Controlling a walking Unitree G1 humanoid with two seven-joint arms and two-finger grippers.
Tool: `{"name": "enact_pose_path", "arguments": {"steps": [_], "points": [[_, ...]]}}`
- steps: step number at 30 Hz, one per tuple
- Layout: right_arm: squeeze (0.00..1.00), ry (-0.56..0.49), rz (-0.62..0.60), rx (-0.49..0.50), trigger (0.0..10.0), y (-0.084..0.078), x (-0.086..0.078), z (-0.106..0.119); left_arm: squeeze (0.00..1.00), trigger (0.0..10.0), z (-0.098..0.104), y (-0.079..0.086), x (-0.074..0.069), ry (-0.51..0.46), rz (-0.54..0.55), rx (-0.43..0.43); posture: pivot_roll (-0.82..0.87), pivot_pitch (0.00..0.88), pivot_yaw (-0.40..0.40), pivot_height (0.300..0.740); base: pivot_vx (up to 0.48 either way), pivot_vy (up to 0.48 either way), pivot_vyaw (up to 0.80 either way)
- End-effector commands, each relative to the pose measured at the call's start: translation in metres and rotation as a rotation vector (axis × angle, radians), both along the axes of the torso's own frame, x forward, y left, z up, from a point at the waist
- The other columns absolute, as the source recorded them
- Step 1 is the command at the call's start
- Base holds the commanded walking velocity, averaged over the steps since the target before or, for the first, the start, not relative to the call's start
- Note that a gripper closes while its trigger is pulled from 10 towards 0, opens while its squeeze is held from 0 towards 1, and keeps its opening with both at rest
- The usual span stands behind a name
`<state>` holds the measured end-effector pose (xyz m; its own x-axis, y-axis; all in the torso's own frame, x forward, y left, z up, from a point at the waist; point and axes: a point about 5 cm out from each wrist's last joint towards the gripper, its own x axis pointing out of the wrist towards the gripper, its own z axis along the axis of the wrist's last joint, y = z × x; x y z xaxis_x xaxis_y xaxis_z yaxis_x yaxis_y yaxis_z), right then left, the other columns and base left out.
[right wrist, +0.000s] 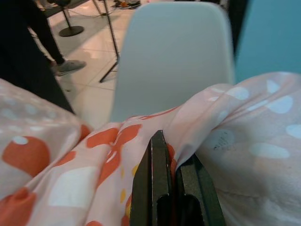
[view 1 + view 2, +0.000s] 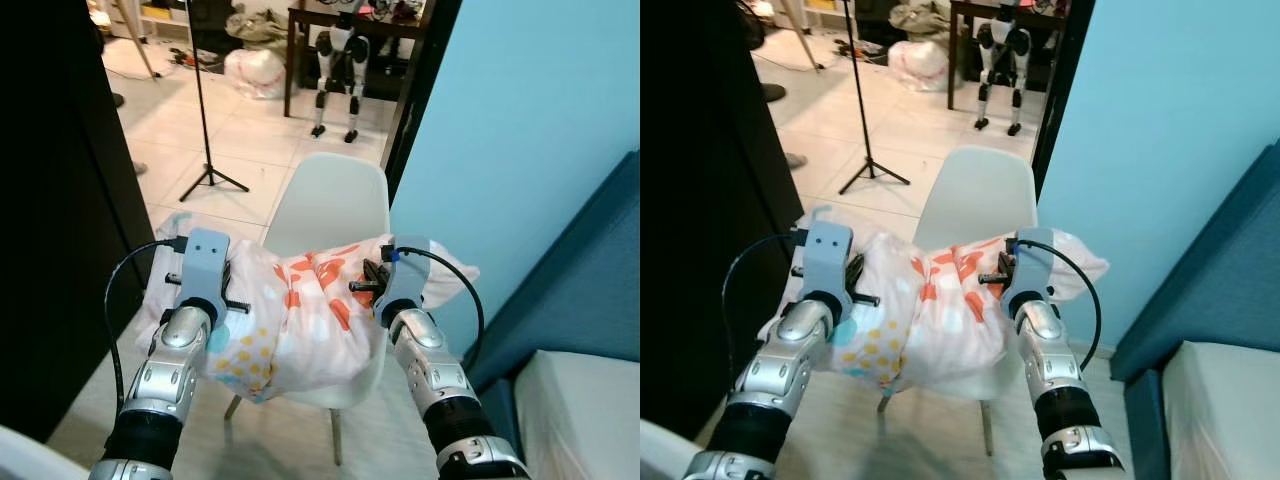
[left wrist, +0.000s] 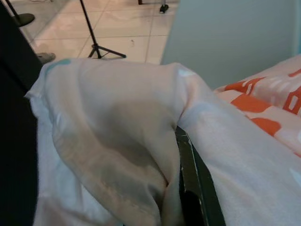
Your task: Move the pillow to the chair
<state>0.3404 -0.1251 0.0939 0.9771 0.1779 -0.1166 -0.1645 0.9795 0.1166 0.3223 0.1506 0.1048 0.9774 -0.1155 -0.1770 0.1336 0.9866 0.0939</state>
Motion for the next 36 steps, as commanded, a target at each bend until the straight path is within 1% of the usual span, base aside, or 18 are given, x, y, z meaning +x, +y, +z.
{"name": "enact_pose_path", "arguments": {"steps": [1,5,7,11,13,17,18,26,36], "points": [[0.00,-0.051,0.031,0.013,10.0,0.0076,0.0046,0.0132,0.00,10.0,0.0088,-0.0075,0.0039,-0.034,-0.029,0.007,0.06,0.000,-0.072,0.740,0.000,0.000,0.00],[0.00,-0.052,0.031,0.013,10.0,0.0078,0.0046,0.0135,0.00,10.0,0.0090,-0.0071,0.0040,-0.034,-0.026,0.007,0.06,0.000,-0.072,0.740,0.000,0.000,0.00],[0.00,-0.054,0.035,0.015,10.0,0.0086,0.0050,0.0141,0.00,10.0,0.0087,-0.0052,0.0043,-0.035,-0.013,0.005,0.06,0.000,-0.075,0.740,0.000,0.000,0.00],[0.00,-0.036,0.047,0.014,10.0,0.0098,0.0056,0.0123,0.00,10.0,0.0062,0.0013,0.0047,-0.029,0.006,0.029,0.06,0.000,-0.081,0.740,0.000,0.000,0.00],[0.00,-0.019,0.044,0.029,10.0,0.0101,0.0053,0.0103,0.00,10.0,0.0044,0.0013,0.0040,-0.022,-0.002,0.035,0.06,0.000,-0.082,0.730,0.000,0.000,0.00],[0.00,-0.016,0.037,0.019,10.0,0.0089,0.0054,0.0095,0.00,10.0,0.0034,0.0002,0.0034,-0.019,-0.006,0.033,0.06,0.000,-0.082,0.715,0.000,0.000,0.00],[0.00,-0.019,0.037,0.017,10.0,0.0086,0.0055,0.0098,0.00,10.0,0.0031,-0.0006,0.0032,-0.020,-0.006,0.033,0.06,0.000,-0.082,0.705,0.000,0.000,0.00],[0.00,-0.020,0.034,0.019,10.0,0.0081,0.0059,0.0105,0.00,10.0,0.0034,-0.0025,0.0049,-0.020,-0.015,0.041,0.06,0.000,-0.078,0.680,0.000,0.000,0.00],[0.00,-0.015,0.036,0.022,10.0,0.0079,0.0054,0.0103,0.00,10.0,0.0012,-0.0002,0.0052,-0.013,-0.013,0.055,0.05,0.000,-0.075,0.650,0.000,0.000,0.00]]}}
